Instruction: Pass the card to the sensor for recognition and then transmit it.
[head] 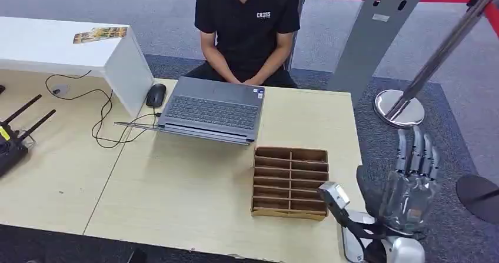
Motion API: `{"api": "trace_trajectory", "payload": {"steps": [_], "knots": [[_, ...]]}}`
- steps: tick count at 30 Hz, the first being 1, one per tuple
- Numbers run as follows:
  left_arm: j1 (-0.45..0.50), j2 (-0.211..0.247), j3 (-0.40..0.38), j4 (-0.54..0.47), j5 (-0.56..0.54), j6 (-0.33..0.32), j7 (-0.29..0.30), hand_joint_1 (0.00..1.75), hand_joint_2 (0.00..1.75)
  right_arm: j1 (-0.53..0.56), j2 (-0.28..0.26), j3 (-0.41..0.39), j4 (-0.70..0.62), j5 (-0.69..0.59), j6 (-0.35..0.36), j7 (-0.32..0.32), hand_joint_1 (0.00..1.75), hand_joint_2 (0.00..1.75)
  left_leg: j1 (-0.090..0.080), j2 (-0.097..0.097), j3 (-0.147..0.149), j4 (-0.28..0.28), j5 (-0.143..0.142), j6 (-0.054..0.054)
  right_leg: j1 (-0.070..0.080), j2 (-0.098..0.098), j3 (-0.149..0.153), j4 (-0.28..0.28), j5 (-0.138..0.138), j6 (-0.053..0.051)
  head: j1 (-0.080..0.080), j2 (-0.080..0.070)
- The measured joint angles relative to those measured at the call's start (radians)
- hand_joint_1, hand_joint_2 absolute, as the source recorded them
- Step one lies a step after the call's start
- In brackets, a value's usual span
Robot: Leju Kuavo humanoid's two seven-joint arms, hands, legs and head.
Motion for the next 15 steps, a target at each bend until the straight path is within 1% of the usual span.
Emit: {"api": "trace_trajectory", "payload": {"steps": [4, 7, 11, 15], "knots": [[-0.002, 0.000, -0.003, 0.000, 0.009, 0.000, -0.011, 0.00, 0.00, -0.045, -0.018, 0.072, 0.055, 0.000, 0.000, 0.069, 0.00, 1.75, 0.000, 0.000, 0.000, 0.000, 0.000, 0.000, 0.000, 0.000, 0.000, 0.000, 0.000, 0.000, 0.000, 0.000], [-0.004, 0.000, -0.006, 0.001, 0.011, 0.000, -0.018, 0.00, 0.00, -0.090, -0.036, 0.138, 0.105, 0.000, 0.000, 0.148, 0.00, 1.75, 0.000, 0.000, 0.000, 0.000, 0.000, 0.000, 0.000, 0.000, 0.000, 0.000, 0.000, 0.000, 0.000, 0.000], [-0.005, 0.000, -0.013, 0.001, 0.013, 0.000, -0.027, 0.00, 0.00, -0.128, -0.044, 0.227, 0.171, 0.000, 0.000, 0.167, 0.00, 1.75, 0.000, -0.001, 0.000, 0.000, 0.000, 0.000, 0.000, -0.001, 0.000, 0.000, 0.000, 0.000, 0.000, 0.000], [-0.006, 0.000, -0.019, 0.001, 0.022, 0.000, -0.031, 0.00, 0.00, -0.156, -0.042, 0.286, 0.229, 0.000, 0.000, 0.172, 0.00, 1.75, 0.000, -0.001, 0.000, 0.000, 0.000, 0.000, 0.000, -0.001, 0.000, 0.000, 0.000, 0.000, 0.000, 0.000]]}}
